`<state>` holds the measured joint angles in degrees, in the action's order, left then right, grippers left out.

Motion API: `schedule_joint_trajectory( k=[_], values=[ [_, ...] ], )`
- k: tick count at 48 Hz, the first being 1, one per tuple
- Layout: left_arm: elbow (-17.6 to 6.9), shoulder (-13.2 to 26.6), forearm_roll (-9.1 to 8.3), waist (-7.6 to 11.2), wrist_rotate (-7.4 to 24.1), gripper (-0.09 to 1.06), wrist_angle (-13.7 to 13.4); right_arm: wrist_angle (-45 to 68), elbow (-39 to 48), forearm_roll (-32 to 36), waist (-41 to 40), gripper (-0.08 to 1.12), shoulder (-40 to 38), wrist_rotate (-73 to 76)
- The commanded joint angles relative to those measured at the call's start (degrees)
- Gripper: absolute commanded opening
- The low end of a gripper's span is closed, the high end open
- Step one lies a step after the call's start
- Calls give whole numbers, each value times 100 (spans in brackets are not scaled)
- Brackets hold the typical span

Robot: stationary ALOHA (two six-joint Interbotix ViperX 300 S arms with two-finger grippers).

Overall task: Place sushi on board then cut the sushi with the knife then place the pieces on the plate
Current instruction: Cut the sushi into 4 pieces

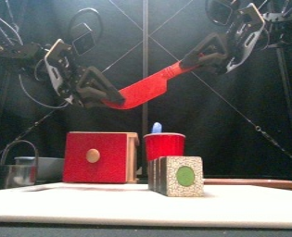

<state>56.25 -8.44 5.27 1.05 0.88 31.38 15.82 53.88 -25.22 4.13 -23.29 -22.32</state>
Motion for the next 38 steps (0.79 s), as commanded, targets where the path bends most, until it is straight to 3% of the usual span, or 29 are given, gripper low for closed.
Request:
schedule_joint_trajectory(
  k=[1, 11, 17, 22, 31, 38],
  values=[
    [-149, -62, -26, 132, -35, 35, 26, -281, -18, -62, 18, 19, 18, 0],
    [-158, -9, -35, 738, -35, 35, 26, -1424, -141, -439, -141, 18, 325, -9],
    [-325, 246, -88, 1072, -26, 35, 26, -1564, -229, -360, -193, 17, 527, -18],
    [-448, 519, -105, 1099, -9, 33, 26, -1582, -281, -211, -220, 17, 686, -18],
    [-809, 1072, -308, 1090, -9, 33, -9, -1661, -325, 62, -334, 17, 914, -26],
    [-1046, 1327, -439, 1081, -9, 33, -272, -1679, -316, 123, -343, 17, 932, -9]
  ],
)
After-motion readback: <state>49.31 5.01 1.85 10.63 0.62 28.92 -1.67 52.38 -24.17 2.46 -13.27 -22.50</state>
